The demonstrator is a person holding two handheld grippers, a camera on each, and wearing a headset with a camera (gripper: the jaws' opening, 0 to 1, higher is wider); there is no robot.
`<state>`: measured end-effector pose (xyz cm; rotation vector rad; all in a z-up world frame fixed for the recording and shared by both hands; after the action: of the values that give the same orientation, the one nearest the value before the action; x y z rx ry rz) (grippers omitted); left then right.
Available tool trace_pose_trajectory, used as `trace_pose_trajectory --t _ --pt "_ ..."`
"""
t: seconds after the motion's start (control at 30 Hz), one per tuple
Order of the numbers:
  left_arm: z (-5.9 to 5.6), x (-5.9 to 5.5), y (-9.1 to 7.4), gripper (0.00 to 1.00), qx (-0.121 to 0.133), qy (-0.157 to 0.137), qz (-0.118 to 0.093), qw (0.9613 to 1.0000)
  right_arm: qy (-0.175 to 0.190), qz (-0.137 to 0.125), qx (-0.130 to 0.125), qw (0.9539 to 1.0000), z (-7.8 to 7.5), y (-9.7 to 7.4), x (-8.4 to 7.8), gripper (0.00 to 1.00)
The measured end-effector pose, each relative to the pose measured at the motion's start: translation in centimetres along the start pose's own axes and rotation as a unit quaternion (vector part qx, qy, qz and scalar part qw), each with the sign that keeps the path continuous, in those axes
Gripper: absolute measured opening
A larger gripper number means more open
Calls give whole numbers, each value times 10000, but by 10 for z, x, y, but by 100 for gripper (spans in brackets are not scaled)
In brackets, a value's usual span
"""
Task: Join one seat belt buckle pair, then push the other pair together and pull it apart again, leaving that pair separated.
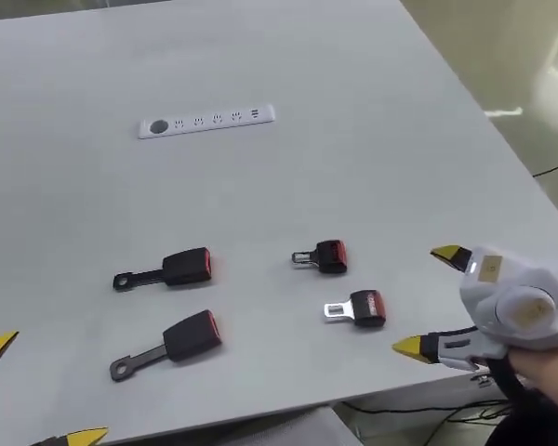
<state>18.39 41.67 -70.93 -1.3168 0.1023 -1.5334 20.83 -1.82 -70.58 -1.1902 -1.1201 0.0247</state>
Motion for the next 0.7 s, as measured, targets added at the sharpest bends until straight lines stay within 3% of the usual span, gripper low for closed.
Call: trace_pose_trajectory --t 0.2,0.43,0.7 --pt "-2 6 13 98 -294 111 12 9995 -164 74 120 9998 2 6 3 78" --pt "-2 27 33 93 -602 247 -97 9978 -480 81 270 9984 4 16 12 71" --pt "-11 36 61 81 -1043 338 -76 9939 -893 309 760 9926 16 34 13 57"
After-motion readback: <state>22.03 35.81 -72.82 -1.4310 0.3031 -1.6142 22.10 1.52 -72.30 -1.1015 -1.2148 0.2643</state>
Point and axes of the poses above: the centre of the closed fingertips' face, and the gripper's own axes: y roughly forward along the fingers, z roughly to its left, x roughly out of its top, the point moved 3 cm from there along -y, roughly backward along the fingers, and after that the axes turned 12 degrees about y, right-handed, at the moved point
